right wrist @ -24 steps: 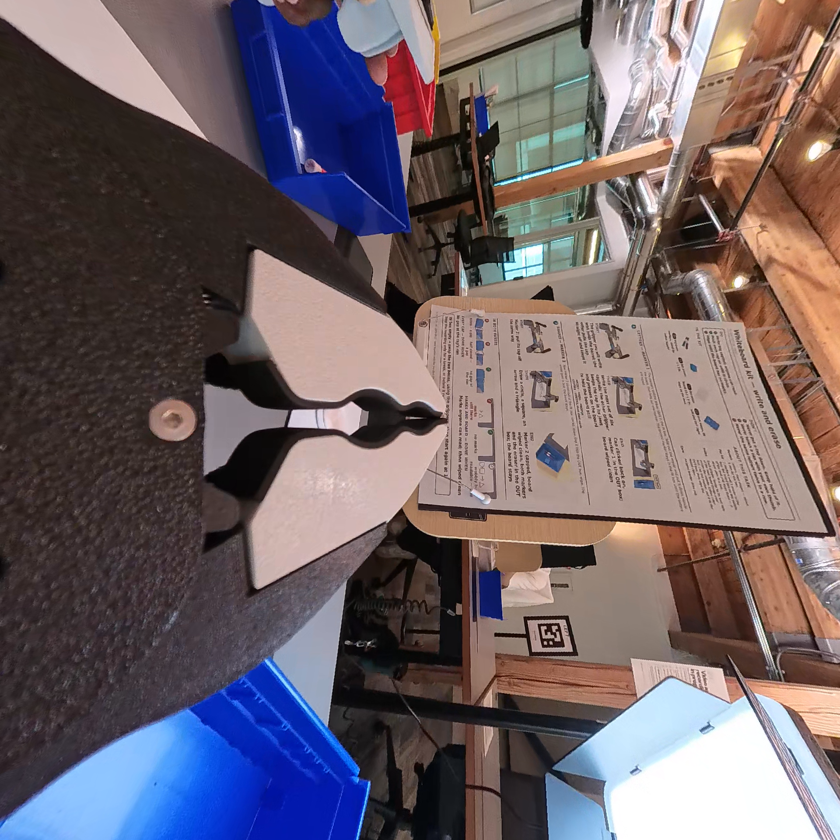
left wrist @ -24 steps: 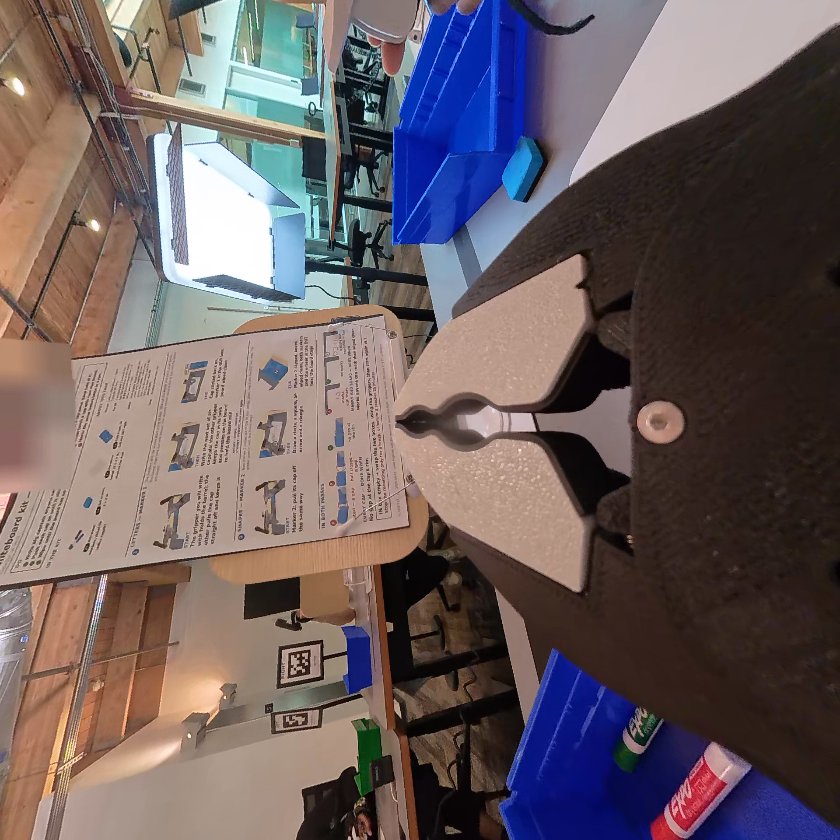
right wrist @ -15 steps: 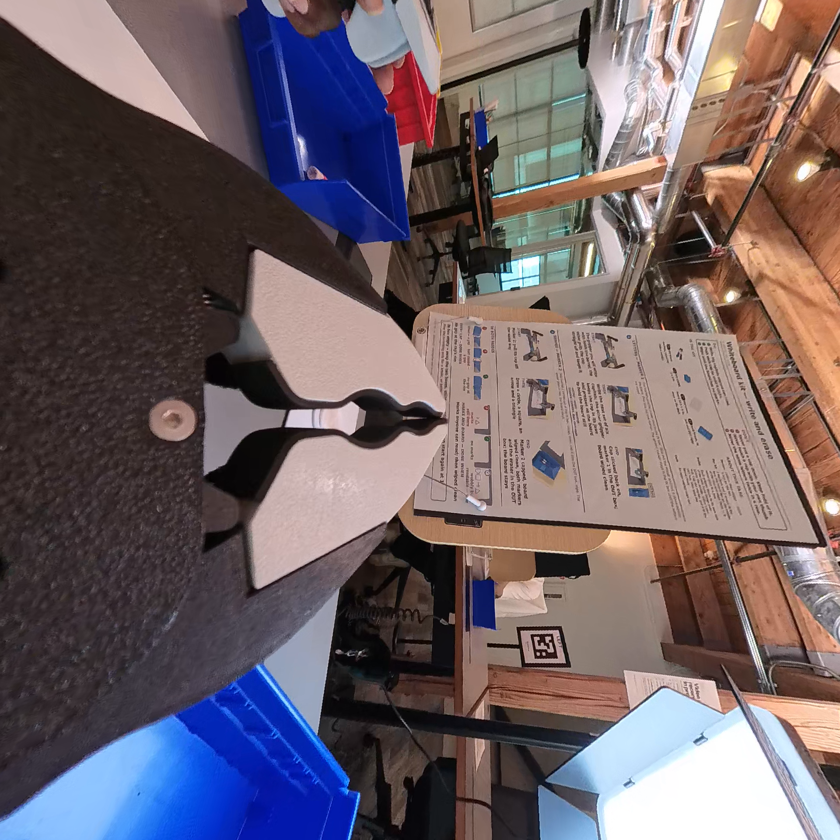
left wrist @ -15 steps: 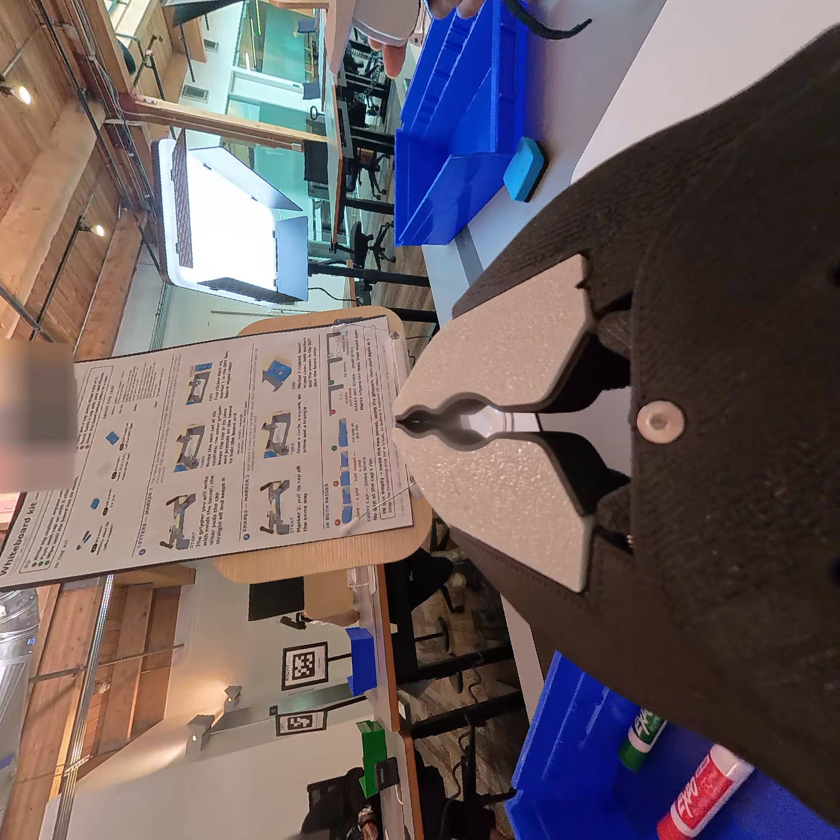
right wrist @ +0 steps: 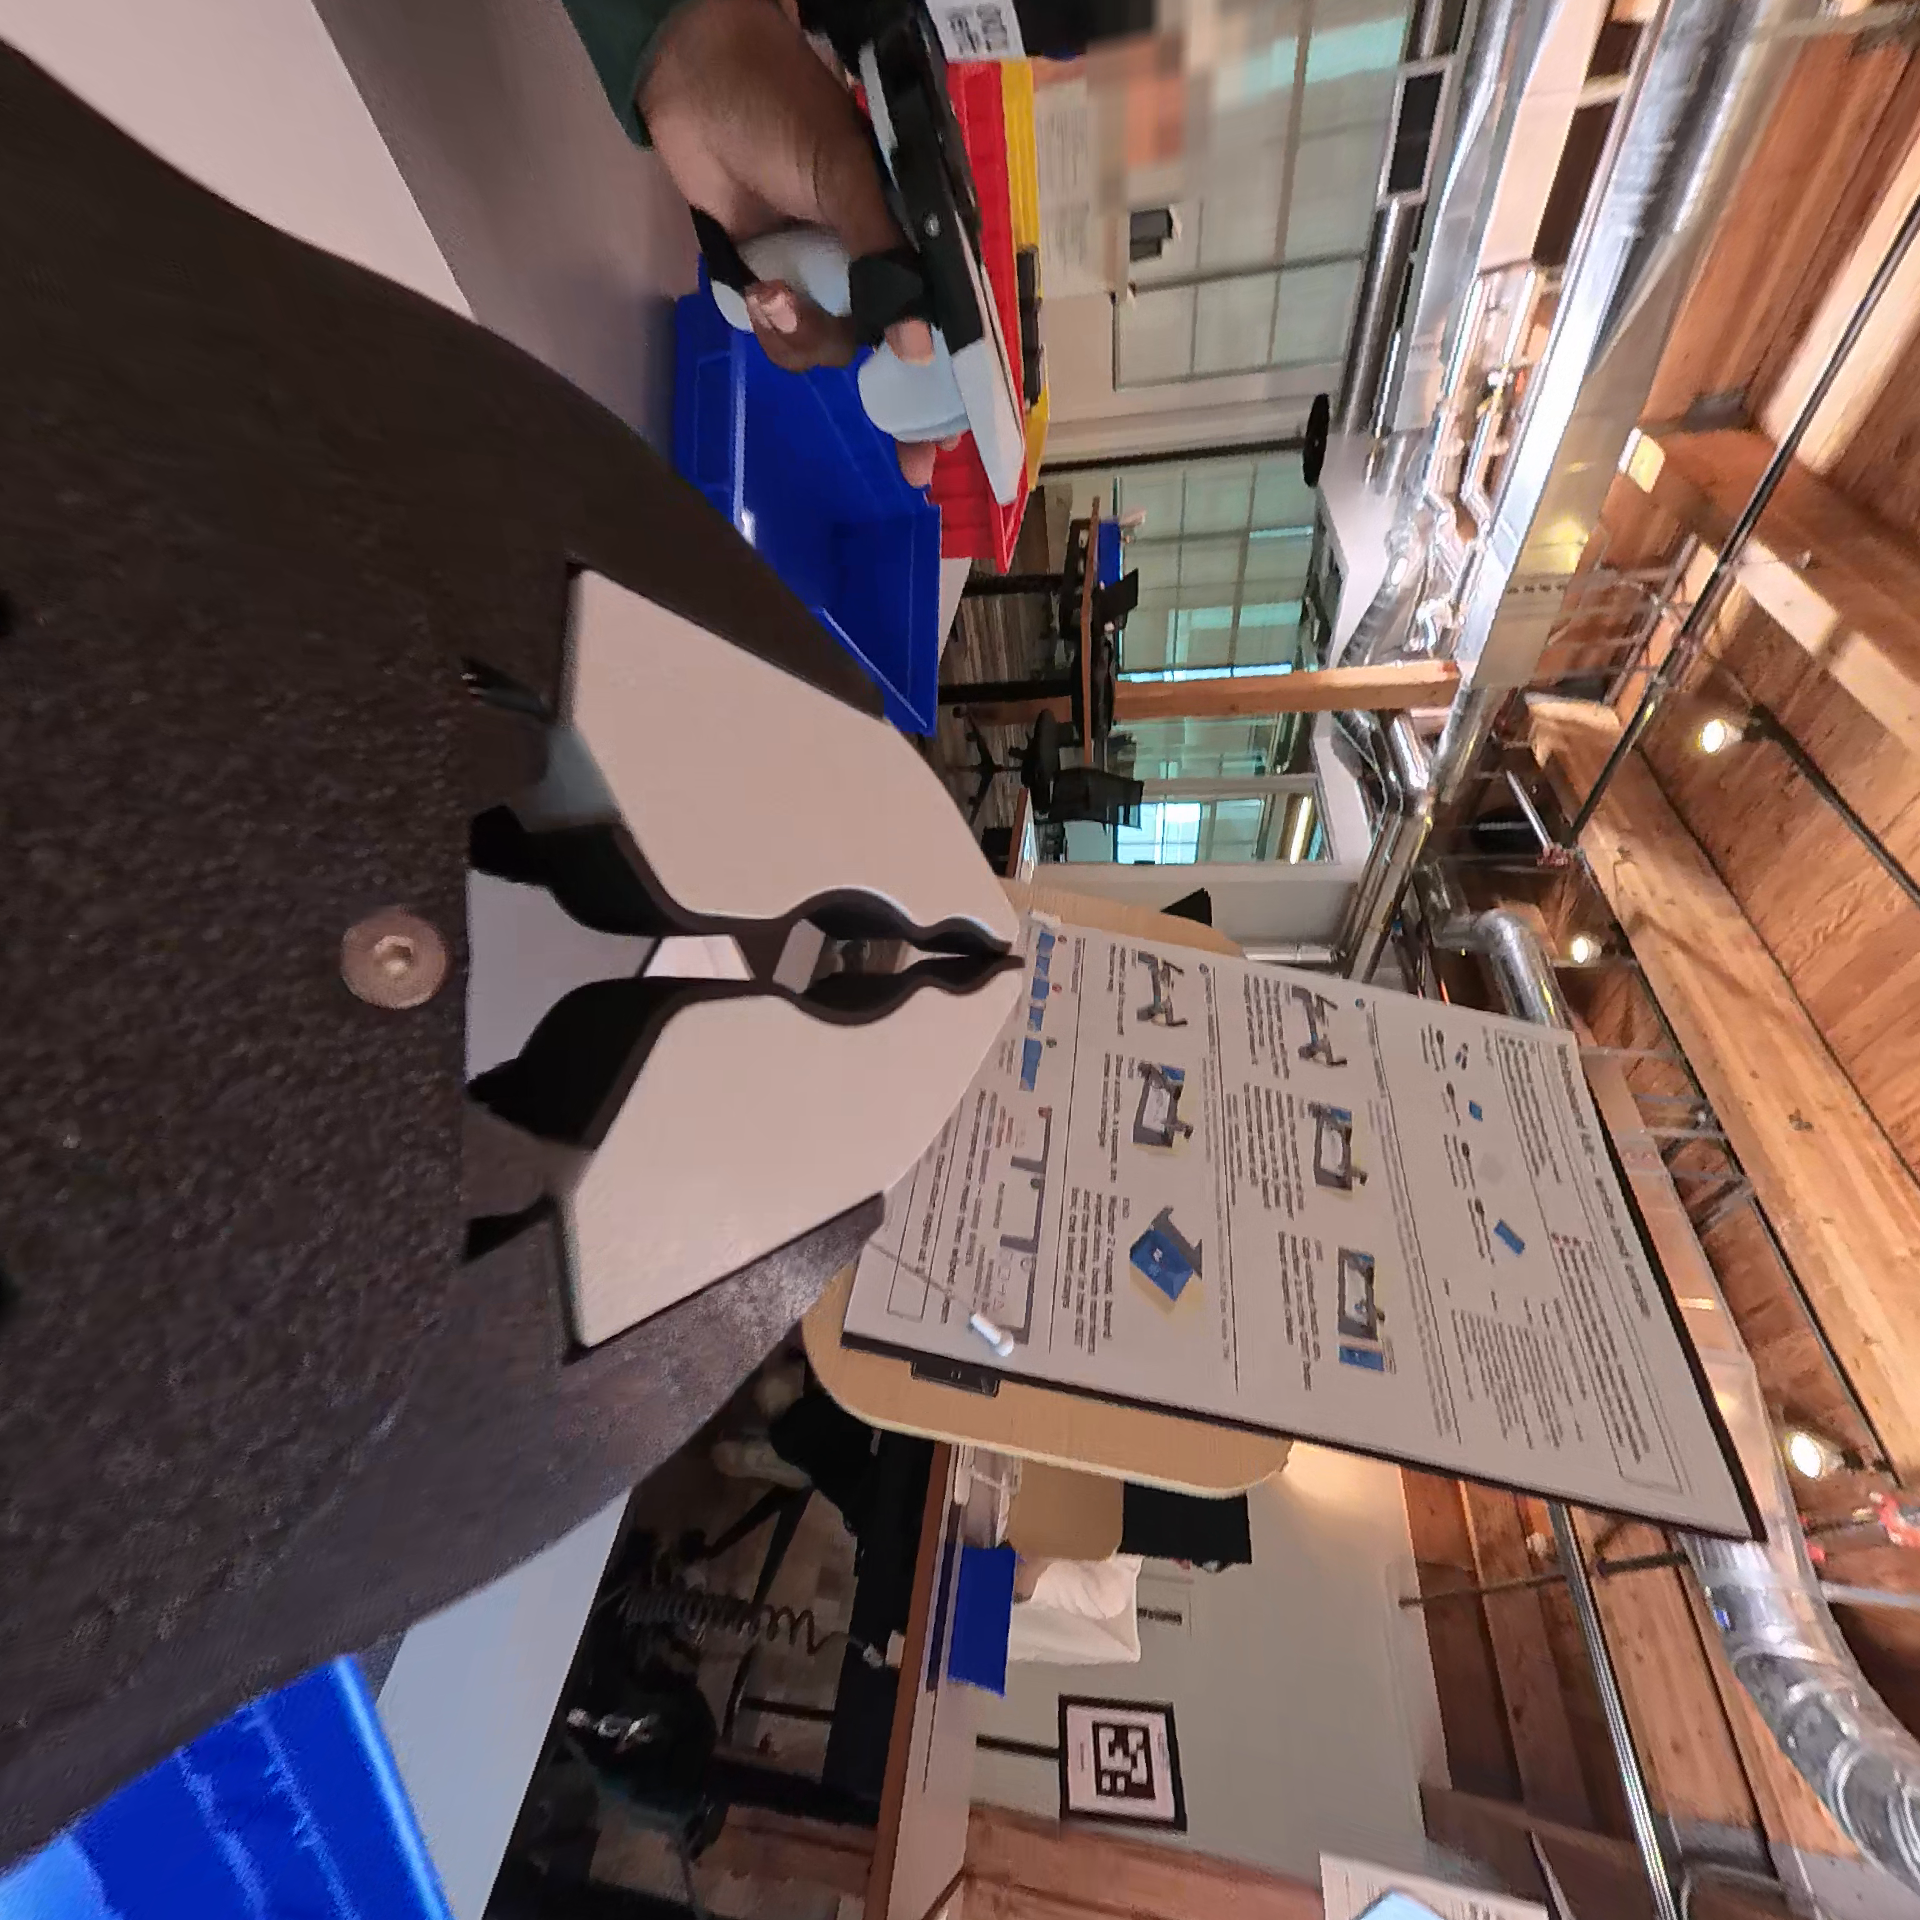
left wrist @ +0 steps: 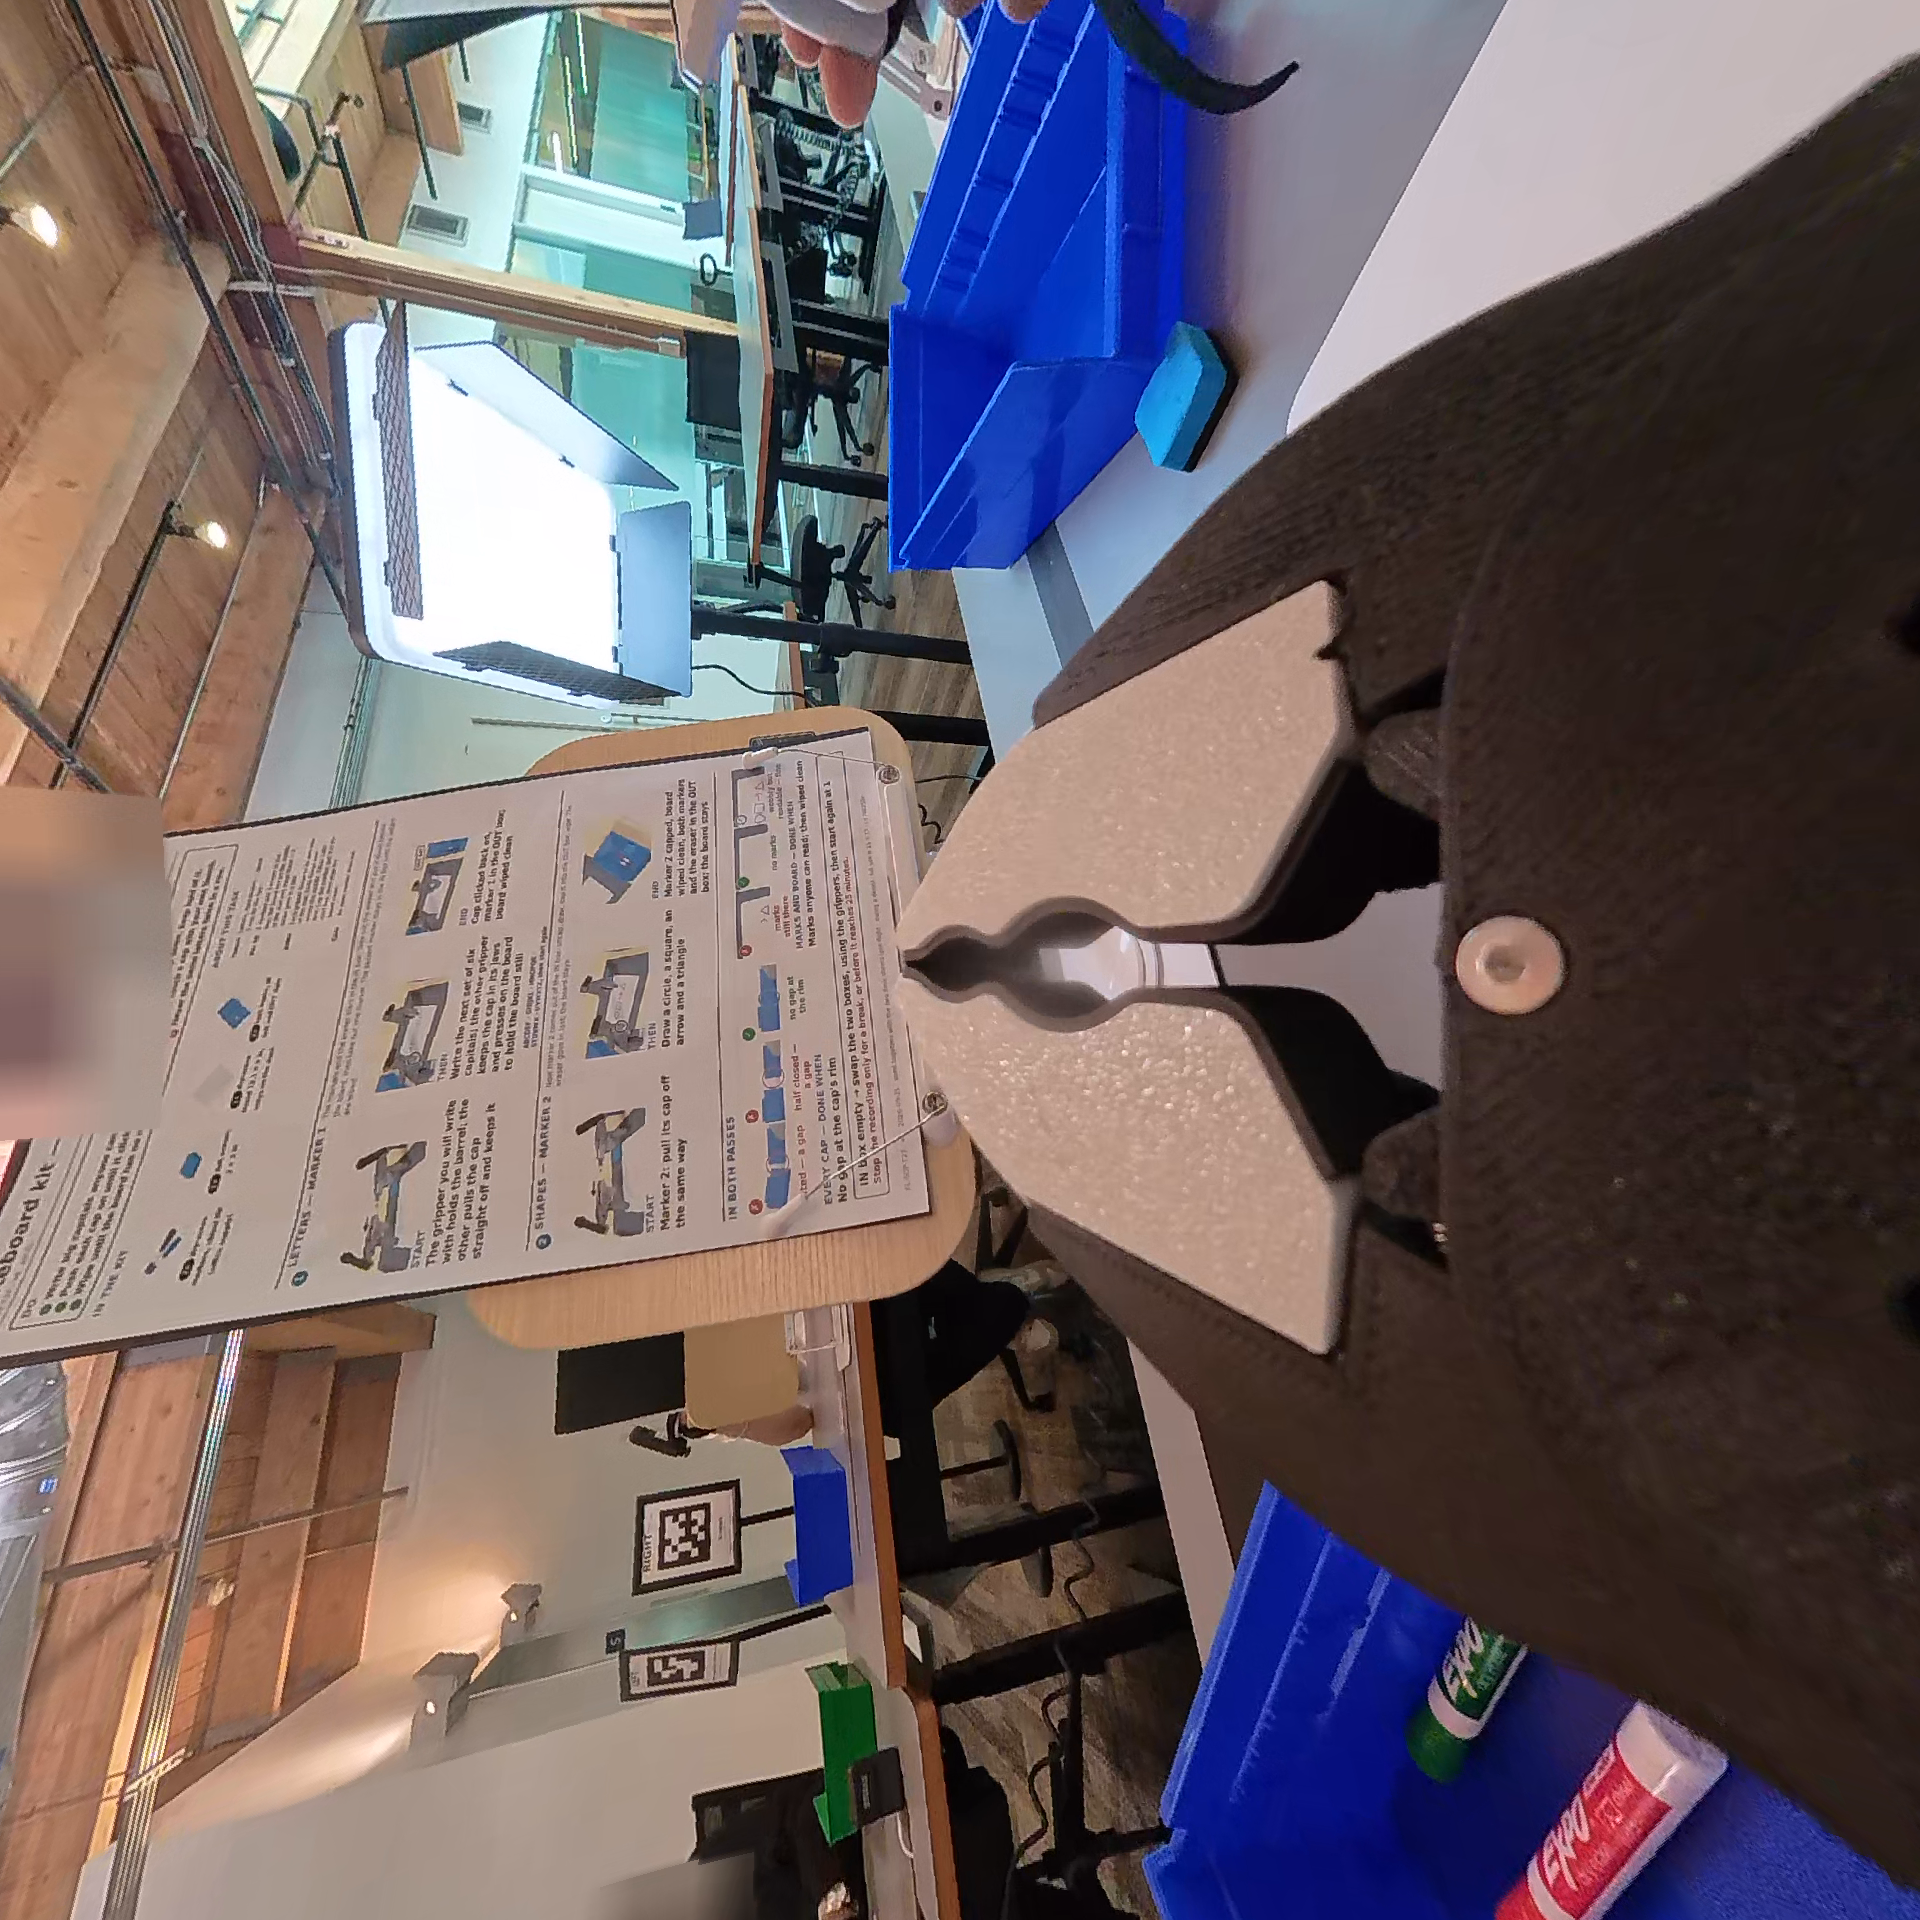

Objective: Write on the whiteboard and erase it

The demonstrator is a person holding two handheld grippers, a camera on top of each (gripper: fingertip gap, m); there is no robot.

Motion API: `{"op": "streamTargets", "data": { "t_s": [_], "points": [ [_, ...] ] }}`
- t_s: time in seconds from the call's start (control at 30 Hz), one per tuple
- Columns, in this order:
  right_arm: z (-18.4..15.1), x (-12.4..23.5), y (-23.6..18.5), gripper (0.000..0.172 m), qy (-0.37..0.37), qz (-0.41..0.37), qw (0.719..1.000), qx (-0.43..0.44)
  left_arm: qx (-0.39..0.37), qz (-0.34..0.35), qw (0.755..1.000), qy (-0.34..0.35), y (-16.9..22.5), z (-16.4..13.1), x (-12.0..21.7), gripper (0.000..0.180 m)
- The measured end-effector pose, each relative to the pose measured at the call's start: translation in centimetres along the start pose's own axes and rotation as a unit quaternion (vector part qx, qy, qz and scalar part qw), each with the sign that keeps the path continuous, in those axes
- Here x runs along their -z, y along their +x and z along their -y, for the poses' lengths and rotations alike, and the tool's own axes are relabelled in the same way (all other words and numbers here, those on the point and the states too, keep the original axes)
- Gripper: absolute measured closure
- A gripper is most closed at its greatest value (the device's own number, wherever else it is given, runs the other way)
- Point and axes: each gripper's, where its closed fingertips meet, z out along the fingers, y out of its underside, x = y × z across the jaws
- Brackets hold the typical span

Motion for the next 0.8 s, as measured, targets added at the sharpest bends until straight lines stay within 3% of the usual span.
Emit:
{"op": "streamTargets", "data": {
  "t_s": [0.37, 0.8],
  "points": [
    [-1.4, -0.3, -1.9, 0.172, -0.023, 0.063, 0.998, -0.002, 0.001, 0.005, 1.0, -0.009, -0.6, -0.9, -0.1, 0.18],
    [-2.3, -0.5, -1.8, 0.172, -0.035, 0.059, 0.998, -0.007, 0.0, 0.002, 1.0, -0.011, -0.6, -1.0, -0.1, 0.18]
  ]
}}
